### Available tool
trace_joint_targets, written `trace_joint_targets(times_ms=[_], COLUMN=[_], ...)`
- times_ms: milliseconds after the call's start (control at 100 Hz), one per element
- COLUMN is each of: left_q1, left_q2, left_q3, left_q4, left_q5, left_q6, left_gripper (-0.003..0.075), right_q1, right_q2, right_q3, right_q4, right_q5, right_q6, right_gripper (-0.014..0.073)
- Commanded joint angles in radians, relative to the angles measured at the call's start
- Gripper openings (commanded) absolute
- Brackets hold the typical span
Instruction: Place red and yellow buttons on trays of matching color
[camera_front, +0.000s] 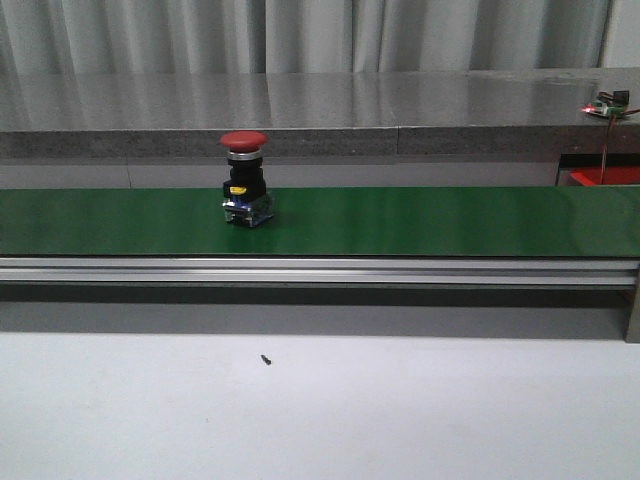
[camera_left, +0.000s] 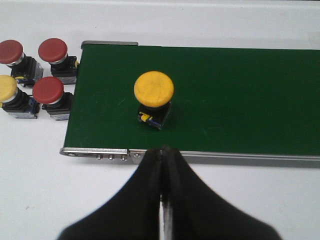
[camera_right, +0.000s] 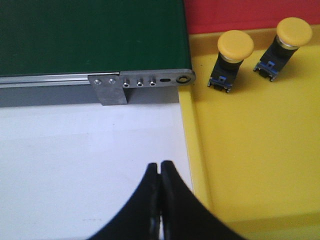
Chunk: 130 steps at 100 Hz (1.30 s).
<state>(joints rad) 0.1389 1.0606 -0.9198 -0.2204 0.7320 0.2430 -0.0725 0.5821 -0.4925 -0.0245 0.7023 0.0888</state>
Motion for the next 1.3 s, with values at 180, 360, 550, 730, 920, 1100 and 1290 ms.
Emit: trace_joint_targets(times_ms=[180, 360, 550, 730, 920, 1100, 1290], left_q1=[-0.006, -0.071, -0.126, -0.145, -0.145, -0.145, -0.145], left_q2=[-0.174, -0.239, -0.290, -0.382, -0.485, -0.569, -0.611], left_q3=[0.098, 0.162, 0.211, 0.251, 0.306, 0.348, 0.354], left_q4=[-0.028, -0.045, -0.058, -0.073, -0.100, -0.100, -0.080], left_q5=[-0.076, -0.151, -0.169, -0.196, -0.194, -0.192, -0.181], left_q6=[0.002, 0.002, 0.002, 0.002, 0.002, 0.002, 0.002], left_gripper=[-0.0020, -0.0020, -0.0020, -0.0020, -0.0020, -0.0020, -0.0020], right_q1=[-0.002, -0.002, -0.002, -0.002, -0.002, -0.002, -0.002], right_q2=[0.000, 0.000, 0.000, 0.000, 0.000, 0.000, 0.011], right_q3=[-0.027, -0.027, -0.027, -0.027, -0.027, -0.027, -0.044], right_q4=[-0.002, -0.002, -0.002, -0.002, -0.002, -0.002, -0.001], right_q5=[-0.057, -0.057, -0.057, -0.057, -0.057, -0.066, -0.065], right_q6=[-0.007, -0.007, -0.007, -0.007, -0.007, -0.007, -0.007], right_gripper=[-0.0068, -0.0068, -0.0068, -0.0068, -0.0068, -0.0068, -0.0068])
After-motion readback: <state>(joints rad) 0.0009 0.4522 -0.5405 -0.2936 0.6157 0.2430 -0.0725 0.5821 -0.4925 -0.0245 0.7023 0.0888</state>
